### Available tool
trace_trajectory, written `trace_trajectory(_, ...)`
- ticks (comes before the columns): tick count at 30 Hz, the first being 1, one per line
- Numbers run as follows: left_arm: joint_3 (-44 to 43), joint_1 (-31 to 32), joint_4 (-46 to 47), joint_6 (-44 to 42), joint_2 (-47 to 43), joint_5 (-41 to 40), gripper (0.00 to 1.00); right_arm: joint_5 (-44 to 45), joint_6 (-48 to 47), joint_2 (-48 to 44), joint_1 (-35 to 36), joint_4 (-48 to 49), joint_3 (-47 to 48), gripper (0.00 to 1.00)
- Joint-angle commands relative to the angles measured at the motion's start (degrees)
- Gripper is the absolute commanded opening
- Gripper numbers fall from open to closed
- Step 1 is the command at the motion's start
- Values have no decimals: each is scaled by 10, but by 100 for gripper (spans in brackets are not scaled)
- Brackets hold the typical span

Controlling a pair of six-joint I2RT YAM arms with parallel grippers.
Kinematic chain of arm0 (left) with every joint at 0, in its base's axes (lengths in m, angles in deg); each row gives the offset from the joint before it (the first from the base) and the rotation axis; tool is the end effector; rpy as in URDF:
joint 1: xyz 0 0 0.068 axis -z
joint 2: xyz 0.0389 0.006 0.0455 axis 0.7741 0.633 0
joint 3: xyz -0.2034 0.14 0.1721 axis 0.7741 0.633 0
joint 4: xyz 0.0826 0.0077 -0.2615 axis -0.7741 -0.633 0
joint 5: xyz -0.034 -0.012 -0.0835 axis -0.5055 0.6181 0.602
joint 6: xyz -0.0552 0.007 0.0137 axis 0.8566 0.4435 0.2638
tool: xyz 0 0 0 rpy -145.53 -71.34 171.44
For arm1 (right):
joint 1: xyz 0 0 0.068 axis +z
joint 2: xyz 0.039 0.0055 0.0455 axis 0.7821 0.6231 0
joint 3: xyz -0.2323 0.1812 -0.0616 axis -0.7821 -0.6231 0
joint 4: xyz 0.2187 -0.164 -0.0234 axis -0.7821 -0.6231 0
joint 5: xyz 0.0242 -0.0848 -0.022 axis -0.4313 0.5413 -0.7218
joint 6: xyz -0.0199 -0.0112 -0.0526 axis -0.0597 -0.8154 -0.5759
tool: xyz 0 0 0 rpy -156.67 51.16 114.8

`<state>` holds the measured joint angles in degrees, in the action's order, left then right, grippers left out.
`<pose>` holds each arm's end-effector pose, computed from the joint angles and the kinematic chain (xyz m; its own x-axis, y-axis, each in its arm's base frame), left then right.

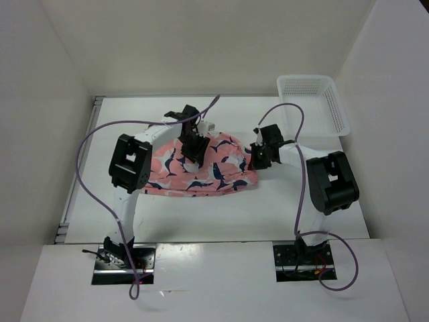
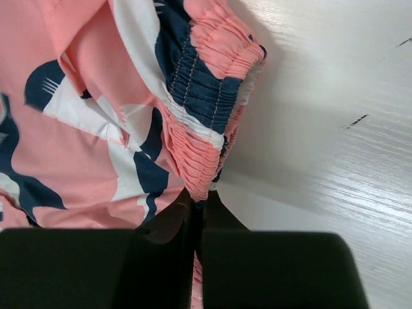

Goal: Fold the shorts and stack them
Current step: Fold the shorts

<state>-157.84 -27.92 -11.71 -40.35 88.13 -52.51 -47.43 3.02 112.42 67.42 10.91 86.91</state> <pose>0.4430 -0.2001 0.2038 -0.8624 0.3589 -0.3570 0.4681 0.8337 -0.2928 0.3438 0.1085 0.1701 -0.8860 -0.0204 -0.4632 -0.1875 0.9294 0.3178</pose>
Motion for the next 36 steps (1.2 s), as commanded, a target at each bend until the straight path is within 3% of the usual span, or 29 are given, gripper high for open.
trace_trajectory(1, -21, 3, 19, -2, 36, 6, 53, 22, -33, -32, -1, -7, 8, 0)
trace_trajectory(9, -45, 47, 64, -2, 99, 4, 53, -23, -66, -79, -8, -71, 70, 0)
trace_trajectory(17, -142, 104, 80, -2, 143, 179, 53, -82, -106, -127, -84, -200, 215, 0)
trace_trajectory(22, -226, 99, 61, -2, 147, 228, 53, -85, -162, -133, -102, -244, 301, 0)
trace_trajectory(26, -187, 46, 55, -2, 47, 222, 61, -95, -142, -133, -102, -239, 283, 0)
trace_trajectory(29, -123, -11, 41, -2, -14, 155, 64, -71, -142, -133, -72, -226, 258, 0)
trace_trajectory(31, -59, -47, 41, -2, -36, 99, 64, -64, -137, -133, -57, -226, 258, 0)
trace_trajectory(36, 38, -80, 59, -2, -24, 69, 64, -31, -137, -108, -24, -215, 289, 0)
